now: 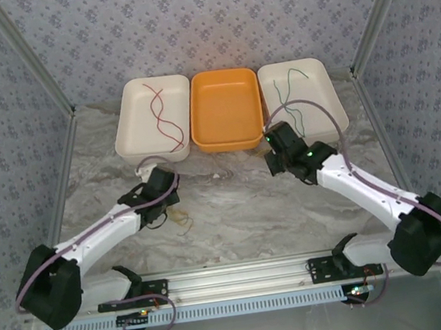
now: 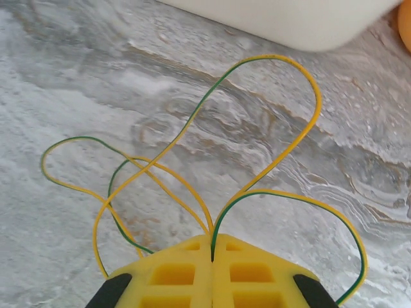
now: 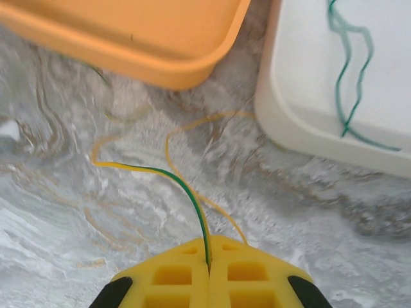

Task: Untangle the cables

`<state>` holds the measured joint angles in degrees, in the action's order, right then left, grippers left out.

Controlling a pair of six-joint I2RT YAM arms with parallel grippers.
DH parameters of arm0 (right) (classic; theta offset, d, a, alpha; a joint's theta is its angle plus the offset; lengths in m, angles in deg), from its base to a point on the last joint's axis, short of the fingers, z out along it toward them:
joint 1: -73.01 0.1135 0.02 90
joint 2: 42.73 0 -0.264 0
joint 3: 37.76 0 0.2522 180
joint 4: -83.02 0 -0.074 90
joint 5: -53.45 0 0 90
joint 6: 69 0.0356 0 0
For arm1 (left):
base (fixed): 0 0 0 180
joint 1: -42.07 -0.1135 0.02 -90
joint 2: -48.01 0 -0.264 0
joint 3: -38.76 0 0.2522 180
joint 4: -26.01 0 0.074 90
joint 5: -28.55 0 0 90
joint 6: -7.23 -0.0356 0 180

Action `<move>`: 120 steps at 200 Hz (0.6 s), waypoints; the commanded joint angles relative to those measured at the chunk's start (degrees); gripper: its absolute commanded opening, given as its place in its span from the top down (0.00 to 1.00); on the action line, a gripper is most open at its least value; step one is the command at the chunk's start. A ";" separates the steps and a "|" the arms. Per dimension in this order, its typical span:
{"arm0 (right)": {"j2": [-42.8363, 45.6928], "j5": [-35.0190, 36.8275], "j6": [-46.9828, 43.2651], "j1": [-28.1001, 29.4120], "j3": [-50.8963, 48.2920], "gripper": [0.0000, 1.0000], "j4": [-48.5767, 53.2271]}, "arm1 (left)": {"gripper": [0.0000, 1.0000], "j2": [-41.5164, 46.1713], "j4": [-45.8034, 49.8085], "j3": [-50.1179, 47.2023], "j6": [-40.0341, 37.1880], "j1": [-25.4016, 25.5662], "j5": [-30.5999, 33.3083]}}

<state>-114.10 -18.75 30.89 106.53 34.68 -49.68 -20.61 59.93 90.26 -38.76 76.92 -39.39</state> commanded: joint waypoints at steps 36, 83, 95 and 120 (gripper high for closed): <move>4.31 -2.49 -1.01 -2.62 18.59 1.00 10.86 | 0.96 2.44 -4.79 -3.21 -1.39 -6.30 -12.17; 1.69 -6.86 -3.24 -2.57 29.00 1.00 16.94 | 0.59 -5.80 -11.82 -0.13 1.84 -3.45 -20.56; 1.84 -7.57 -3.30 -2.54 29.22 1.00 17.41 | 0.44 -4.83 -9.94 1.09 4.35 -2.66 -18.89; 2.78 -9.42 -3.52 -2.37 27.30 1.00 16.73 | 0.37 3.26 -10.93 1.36 7.29 1.33 -15.94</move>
<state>-111.48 -25.13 28.79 103.95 62.89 -35.83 -25.18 50.55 88.49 -35.02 74.87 -56.72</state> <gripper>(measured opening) 0.060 0.605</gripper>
